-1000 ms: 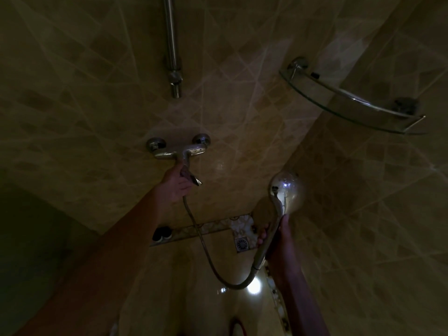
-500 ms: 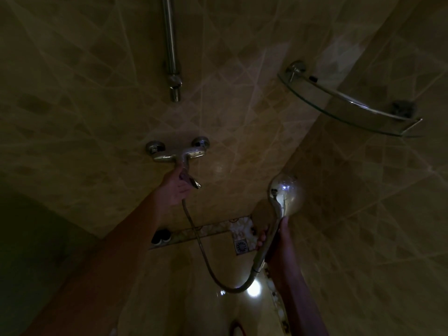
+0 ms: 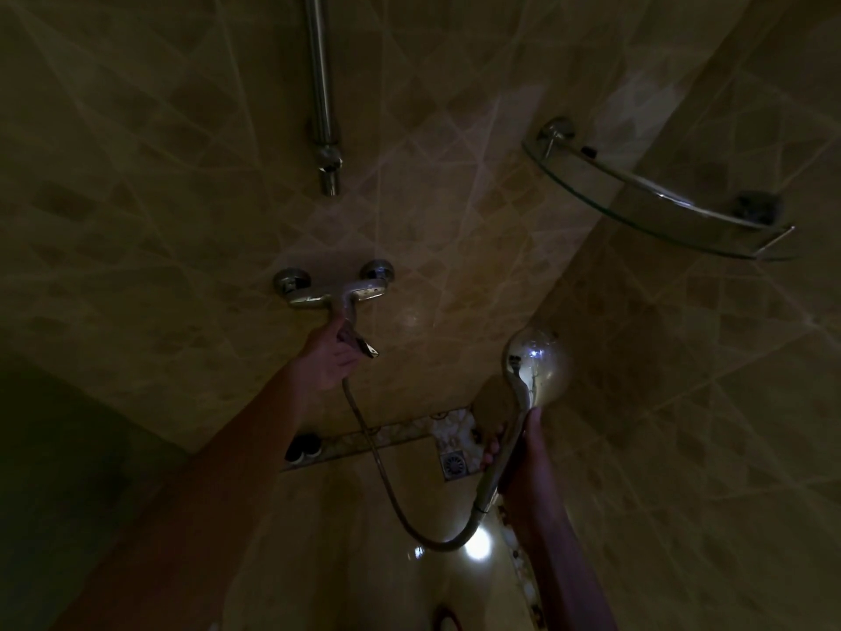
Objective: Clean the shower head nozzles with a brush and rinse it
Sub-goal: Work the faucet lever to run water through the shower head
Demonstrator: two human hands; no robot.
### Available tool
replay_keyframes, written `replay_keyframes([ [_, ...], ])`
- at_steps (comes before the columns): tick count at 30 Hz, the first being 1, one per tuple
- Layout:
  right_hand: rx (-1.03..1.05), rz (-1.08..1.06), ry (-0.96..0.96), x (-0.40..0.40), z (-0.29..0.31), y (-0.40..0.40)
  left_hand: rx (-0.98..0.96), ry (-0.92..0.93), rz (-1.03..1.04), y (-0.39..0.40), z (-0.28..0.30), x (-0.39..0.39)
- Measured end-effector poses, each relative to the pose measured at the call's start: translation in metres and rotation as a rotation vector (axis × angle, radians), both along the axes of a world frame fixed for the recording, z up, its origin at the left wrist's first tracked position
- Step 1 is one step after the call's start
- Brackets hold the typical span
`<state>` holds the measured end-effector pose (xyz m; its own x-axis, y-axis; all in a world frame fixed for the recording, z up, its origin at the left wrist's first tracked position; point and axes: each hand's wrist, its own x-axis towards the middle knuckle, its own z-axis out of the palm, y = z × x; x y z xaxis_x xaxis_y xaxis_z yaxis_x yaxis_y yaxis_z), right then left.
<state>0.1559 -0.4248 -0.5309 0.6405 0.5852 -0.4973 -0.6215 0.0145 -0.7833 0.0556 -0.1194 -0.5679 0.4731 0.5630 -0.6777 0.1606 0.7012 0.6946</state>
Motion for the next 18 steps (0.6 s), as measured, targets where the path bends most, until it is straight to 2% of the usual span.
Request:
replay_keyframes([
  [18, -0.022, 0.018, -0.031, -0.004, 0.0041, 0.0033, -0.009, 0.017, -0.028, 0.0019, -0.0009, 0.0018],
])
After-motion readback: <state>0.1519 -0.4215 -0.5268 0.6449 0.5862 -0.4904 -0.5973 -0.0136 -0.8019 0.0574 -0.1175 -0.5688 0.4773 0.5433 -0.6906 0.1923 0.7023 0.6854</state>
